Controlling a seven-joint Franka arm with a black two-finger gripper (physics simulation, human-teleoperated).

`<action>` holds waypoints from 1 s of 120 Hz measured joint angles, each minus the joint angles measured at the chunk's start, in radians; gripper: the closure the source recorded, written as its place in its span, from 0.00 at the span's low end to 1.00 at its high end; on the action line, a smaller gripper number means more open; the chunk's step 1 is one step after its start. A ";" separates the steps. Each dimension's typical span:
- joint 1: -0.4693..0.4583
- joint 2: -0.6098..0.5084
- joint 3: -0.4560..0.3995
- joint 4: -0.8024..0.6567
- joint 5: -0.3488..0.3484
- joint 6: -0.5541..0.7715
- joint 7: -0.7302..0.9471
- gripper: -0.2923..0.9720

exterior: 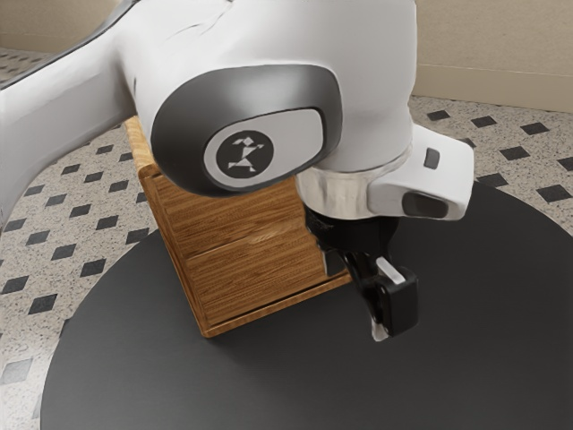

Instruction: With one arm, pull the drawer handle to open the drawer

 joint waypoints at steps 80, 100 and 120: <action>0.121 -0.220 0.038 -0.302 0.100 0.088 -0.034 0.23; 0.122 -0.223 0.062 -0.283 0.114 0.103 -0.042 0.23; 0.128 -0.212 0.113 -0.282 0.103 0.111 -0.047 0.23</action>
